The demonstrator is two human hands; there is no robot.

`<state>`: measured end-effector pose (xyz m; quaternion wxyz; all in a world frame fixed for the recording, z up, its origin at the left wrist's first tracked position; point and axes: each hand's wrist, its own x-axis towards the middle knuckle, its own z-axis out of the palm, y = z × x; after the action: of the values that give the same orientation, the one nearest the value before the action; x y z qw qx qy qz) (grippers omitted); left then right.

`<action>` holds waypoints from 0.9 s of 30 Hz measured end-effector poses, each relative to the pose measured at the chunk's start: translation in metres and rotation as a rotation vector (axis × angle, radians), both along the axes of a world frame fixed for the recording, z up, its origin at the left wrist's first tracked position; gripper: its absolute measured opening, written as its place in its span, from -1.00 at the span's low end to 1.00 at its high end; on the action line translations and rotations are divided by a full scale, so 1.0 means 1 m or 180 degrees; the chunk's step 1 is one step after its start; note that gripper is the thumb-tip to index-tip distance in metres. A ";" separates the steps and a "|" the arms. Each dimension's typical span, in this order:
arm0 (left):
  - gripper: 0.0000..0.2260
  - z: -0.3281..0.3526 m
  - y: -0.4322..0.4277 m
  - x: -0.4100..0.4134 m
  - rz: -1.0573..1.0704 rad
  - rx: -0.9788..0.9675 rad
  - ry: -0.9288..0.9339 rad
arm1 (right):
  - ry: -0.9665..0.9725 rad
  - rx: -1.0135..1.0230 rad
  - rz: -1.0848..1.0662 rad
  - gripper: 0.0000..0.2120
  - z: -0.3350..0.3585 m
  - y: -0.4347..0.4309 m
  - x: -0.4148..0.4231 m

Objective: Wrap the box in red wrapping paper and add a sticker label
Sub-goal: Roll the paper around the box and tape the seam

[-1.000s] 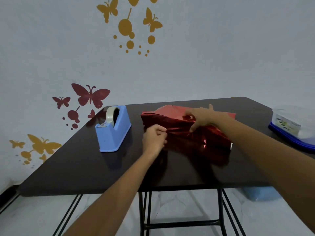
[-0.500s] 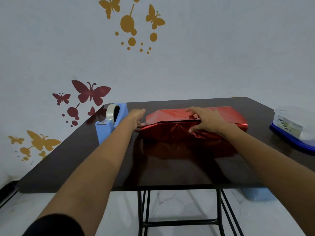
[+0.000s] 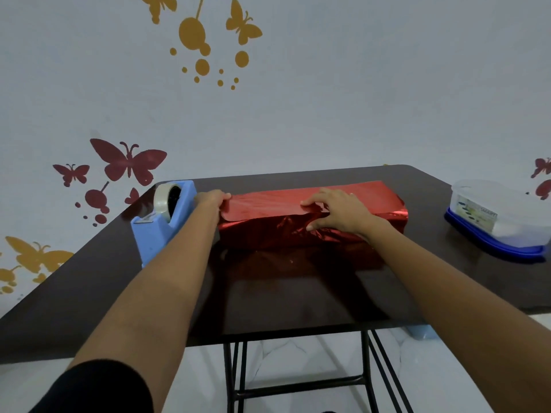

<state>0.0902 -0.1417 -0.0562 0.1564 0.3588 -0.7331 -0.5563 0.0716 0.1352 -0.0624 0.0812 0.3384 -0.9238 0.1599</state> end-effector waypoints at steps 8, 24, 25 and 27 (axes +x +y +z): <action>-0.88 0.007 0.017 0.018 -0.0567 -0.0147 -0.0283 | 0.0115 0.0060 -0.0058 -0.45 -0.001 -0.001 0.007; -0.48 -0.022 0.086 0.059 -0.2274 -0.4014 0.0772 | 0.0839 0.0438 -0.0295 -0.37 -0.005 0.036 0.015; -0.49 -0.022 0.087 0.059 -0.2273 -0.4019 0.0788 | 0.0874 0.0421 -0.0335 -0.36 -0.009 0.047 0.017; -0.50 -0.022 0.087 0.060 -0.2278 -0.3982 0.0754 | 0.0843 0.0282 -0.0482 -0.38 -0.017 0.067 0.020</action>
<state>0.1498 -0.0545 -0.0780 0.2189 -0.1219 -0.9643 -0.0855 0.0912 0.2026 -0.0794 0.1991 0.2891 -0.9340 0.0663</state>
